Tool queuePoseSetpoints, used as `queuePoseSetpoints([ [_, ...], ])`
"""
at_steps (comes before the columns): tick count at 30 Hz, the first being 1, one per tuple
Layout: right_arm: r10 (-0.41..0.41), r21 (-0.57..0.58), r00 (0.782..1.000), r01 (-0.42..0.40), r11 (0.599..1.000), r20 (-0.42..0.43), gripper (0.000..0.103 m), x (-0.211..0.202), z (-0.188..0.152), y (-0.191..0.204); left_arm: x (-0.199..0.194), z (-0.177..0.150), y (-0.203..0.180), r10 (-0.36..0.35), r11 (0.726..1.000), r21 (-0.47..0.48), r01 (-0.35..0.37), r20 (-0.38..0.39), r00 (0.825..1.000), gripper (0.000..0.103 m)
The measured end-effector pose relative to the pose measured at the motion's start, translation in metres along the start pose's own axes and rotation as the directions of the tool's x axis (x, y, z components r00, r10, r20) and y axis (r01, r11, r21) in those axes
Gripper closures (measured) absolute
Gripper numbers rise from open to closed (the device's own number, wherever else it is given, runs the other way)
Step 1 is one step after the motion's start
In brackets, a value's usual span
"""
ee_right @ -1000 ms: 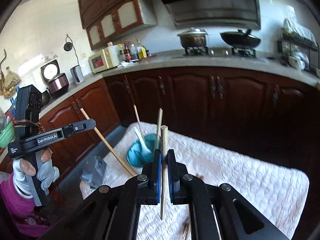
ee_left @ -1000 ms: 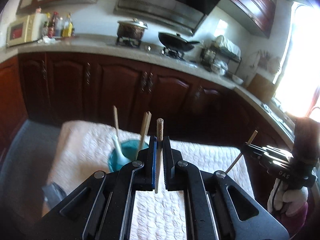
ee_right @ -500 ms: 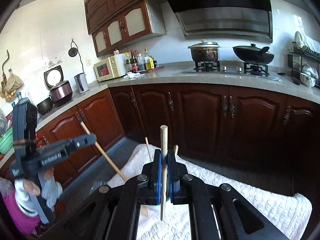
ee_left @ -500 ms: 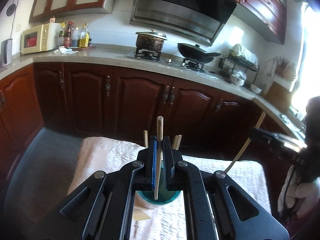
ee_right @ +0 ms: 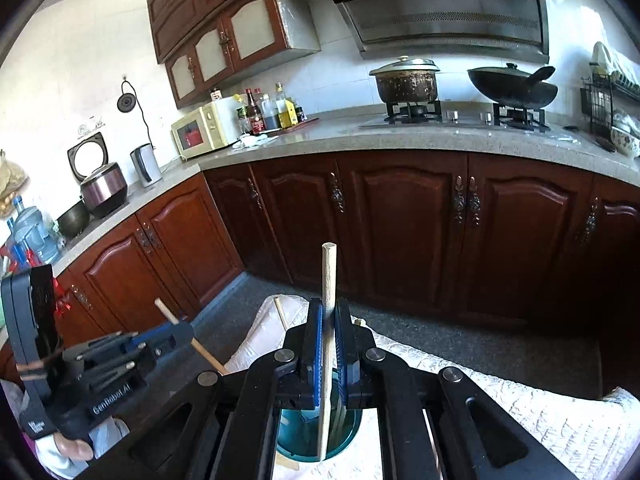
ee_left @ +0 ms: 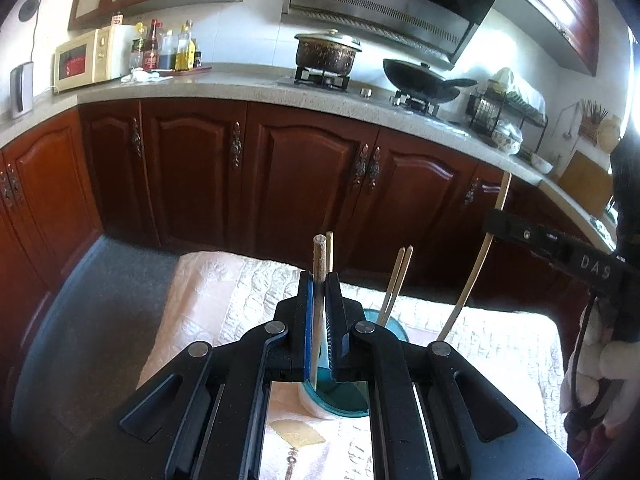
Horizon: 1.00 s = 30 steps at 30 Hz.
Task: Organize utensils
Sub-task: 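Lower both chopsticks into the cup and open both tools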
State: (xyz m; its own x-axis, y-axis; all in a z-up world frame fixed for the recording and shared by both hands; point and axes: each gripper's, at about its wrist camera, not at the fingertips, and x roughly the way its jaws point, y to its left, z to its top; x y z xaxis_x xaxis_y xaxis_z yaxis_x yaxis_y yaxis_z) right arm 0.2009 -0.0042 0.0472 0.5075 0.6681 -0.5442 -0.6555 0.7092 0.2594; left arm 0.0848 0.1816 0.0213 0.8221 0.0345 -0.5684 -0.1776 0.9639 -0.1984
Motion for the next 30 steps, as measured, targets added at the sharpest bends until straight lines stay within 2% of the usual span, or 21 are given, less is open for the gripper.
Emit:
queuePoseSetpoints([
  [8,0.012,-0.013,1.0,-0.012,1.0,-0.012,0.098,0.008,0.005,-0.005,0.024,-0.007,-0.002,-0.002,1.0,-0.003,0.002,-0.042,0.999,0.099],
  [12,0.04,0.007,0.999,-0.04,0.999,0.01,0.098,0.005,0.012,-0.008,0.033,-0.01,-0.004,0.003,1.0,0.005,-0.003,-0.062,0.998,0.099],
  [16,0.023,0.003,0.999,-0.023,1.0,0.029,0.098,0.009,0.018,-0.007,0.041,-0.014,-0.003,0.006,1.0,0.001,-0.005,-0.08,0.997,0.099],
  [22,-0.018,0.039,0.999,0.02,0.999,-0.034,0.098,0.048,-0.007,-0.018,0.044,-0.014,-0.004,0.012,1.0,0.003,-0.012,-0.073,0.997,0.099],
  [30,-0.004,0.068,0.991,0.014,0.998,-0.133,0.098,0.082,-0.038,-0.03,0.05,-0.014,-0.003,0.004,1.0,-0.016,-0.005,-0.091,0.996,0.099],
])
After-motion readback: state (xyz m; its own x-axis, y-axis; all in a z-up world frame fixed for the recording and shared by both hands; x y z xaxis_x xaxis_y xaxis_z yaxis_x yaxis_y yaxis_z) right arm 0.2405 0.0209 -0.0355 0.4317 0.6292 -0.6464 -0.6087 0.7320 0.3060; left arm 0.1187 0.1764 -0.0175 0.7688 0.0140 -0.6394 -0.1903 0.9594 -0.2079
